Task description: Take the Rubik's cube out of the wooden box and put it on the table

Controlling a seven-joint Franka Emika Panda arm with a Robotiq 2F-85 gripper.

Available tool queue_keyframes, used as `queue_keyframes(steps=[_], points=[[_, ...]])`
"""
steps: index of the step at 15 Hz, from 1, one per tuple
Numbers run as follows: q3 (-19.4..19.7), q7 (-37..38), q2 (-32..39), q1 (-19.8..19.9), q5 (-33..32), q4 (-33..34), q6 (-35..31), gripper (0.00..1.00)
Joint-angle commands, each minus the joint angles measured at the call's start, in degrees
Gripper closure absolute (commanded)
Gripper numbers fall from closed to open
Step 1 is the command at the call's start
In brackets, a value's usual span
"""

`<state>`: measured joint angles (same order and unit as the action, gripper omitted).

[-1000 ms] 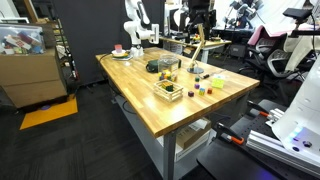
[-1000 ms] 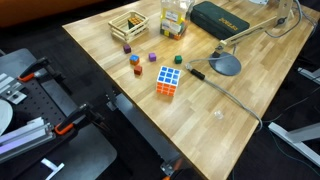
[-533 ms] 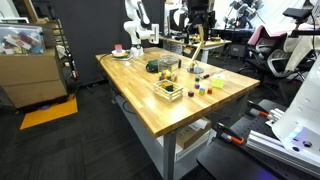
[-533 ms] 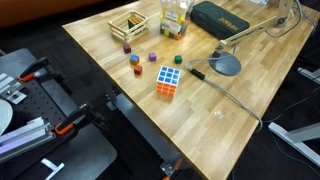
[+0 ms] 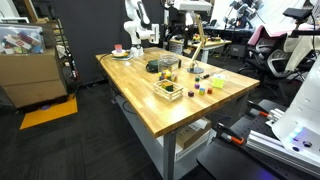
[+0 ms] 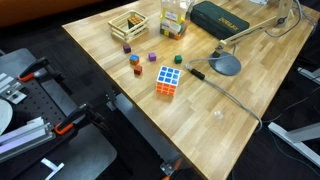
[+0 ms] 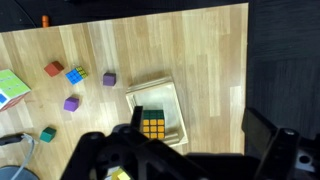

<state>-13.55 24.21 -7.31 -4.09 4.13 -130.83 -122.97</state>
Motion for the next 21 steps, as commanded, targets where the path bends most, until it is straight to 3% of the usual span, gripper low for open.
queue_keyframes(steps=[1,3,12,21], points=[[1.45,0.69,2.68,-1.44,-1.25,1.63,-0.89,0.00],[1.80,1.37,6.70,-1.71,-2.37,4.36,-1.17,0.00],[2.33,2.17,8.55,-1.67,-2.56,5.86,-0.84,0.00],[7.44,6.49,21.87,-2.41,-1.88,13.44,-1.16,0.00]])
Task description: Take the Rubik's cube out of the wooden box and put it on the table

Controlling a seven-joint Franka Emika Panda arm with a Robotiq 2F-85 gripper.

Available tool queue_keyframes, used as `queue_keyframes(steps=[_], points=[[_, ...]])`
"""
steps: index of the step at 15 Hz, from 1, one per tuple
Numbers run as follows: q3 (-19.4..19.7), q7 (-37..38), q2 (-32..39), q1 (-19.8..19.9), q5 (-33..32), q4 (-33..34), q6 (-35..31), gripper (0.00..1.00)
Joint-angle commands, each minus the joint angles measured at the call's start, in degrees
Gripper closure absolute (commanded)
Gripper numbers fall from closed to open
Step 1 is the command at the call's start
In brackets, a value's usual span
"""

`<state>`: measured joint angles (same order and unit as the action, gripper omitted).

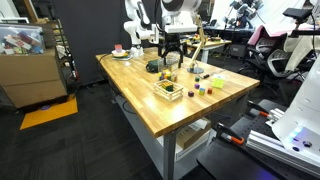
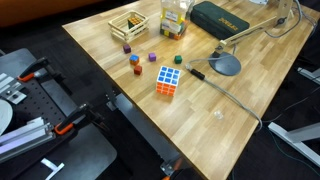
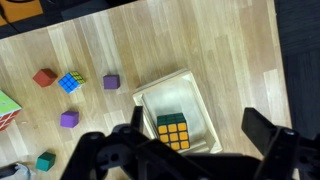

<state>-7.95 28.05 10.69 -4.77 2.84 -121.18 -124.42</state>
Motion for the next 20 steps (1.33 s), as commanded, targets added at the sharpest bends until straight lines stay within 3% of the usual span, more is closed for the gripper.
queue_keyframes(steps=[1,8,14,20], points=[[2.07,2.05,5.19,-1.99,-0.57,4.83,-0.13,0.00],[2.79,0.69,6.23,-2.84,0.37,5.60,-0.26,0.00],[3.78,0.97,7.94,-3.34,-0.47,6.26,-4.11,0.00],[7.40,9.01,13.34,-5.31,-4.61,10.95,-7.63,0.00]])
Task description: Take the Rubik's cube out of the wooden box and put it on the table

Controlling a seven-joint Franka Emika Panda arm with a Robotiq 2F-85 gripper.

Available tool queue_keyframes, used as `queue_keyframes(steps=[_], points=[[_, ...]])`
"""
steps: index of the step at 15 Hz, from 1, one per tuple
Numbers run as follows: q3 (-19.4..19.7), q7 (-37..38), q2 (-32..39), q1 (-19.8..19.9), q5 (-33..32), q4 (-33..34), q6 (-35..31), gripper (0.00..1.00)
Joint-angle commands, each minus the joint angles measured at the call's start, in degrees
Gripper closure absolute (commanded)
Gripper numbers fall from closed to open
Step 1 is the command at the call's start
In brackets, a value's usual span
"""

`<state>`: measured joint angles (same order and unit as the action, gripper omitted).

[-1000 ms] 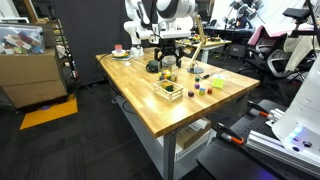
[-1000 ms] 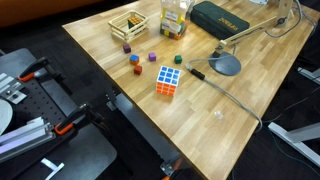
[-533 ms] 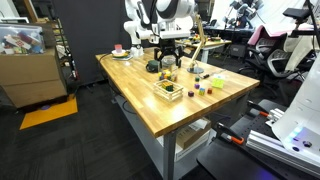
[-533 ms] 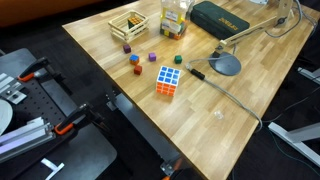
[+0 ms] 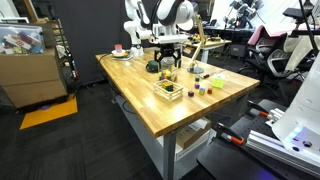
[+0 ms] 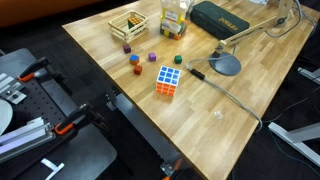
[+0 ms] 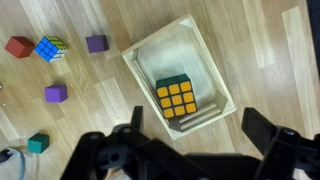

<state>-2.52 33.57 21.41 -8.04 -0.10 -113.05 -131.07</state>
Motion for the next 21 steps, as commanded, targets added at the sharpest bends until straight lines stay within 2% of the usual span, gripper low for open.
queue_keyframes(steps=[1,12,14,18,21], points=[[2.22,3.52,3.69,-2.46,-2.65,3.73,-1.25,0.00],[2.44,3.05,4.72,-3.04,-2.26,3.99,-0.96,0.00],[2.00,3.44,5.43,-2.25,0.39,4.34,-1.62,0.00],[4.92,14.97,4.95,-3.75,1.01,2.18,-5.54,0.00],[7.81,26.55,4.34,-5.99,-3.24,0.03,-8.20,0.00]])
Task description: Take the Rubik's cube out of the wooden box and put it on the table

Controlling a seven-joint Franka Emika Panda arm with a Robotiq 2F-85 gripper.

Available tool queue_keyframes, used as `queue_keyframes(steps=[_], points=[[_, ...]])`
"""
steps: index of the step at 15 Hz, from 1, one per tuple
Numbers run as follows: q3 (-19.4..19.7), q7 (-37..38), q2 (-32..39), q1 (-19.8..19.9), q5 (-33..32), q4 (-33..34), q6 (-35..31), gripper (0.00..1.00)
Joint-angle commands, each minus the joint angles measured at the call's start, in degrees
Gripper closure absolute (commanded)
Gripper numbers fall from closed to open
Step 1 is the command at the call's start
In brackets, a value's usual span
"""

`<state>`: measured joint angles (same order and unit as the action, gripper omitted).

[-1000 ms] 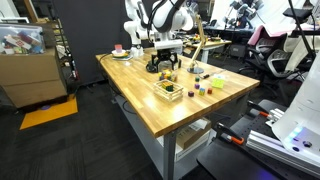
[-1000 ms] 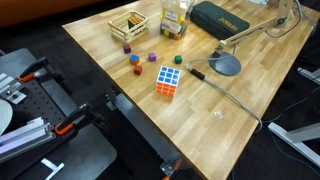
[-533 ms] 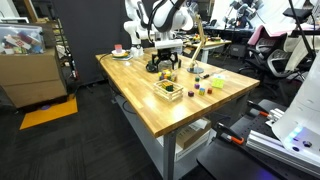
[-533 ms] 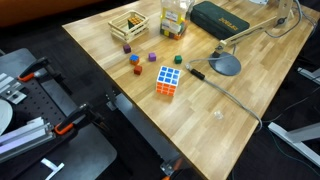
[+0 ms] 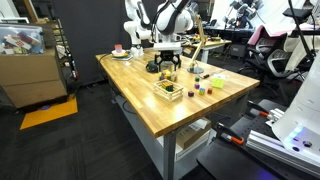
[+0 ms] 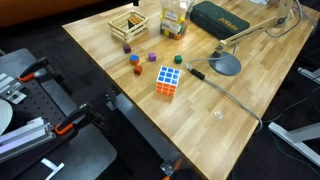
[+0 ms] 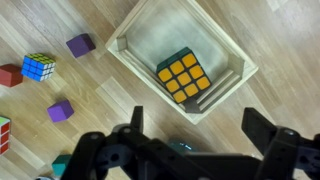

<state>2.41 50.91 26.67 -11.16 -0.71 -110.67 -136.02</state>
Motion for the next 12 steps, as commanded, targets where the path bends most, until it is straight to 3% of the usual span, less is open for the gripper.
queue_keyframes(steps=[1,9,12], points=[[0.63,3.49,-0.01,-0.45,-1.14,-0.43,-0.70,0.00],[0.71,4.44,0.04,-0.64,-1.51,-0.65,-0.91,0.00],[0.23,6.78,-0.17,-0.25,1.43,-1.25,-1.53,0.00]])
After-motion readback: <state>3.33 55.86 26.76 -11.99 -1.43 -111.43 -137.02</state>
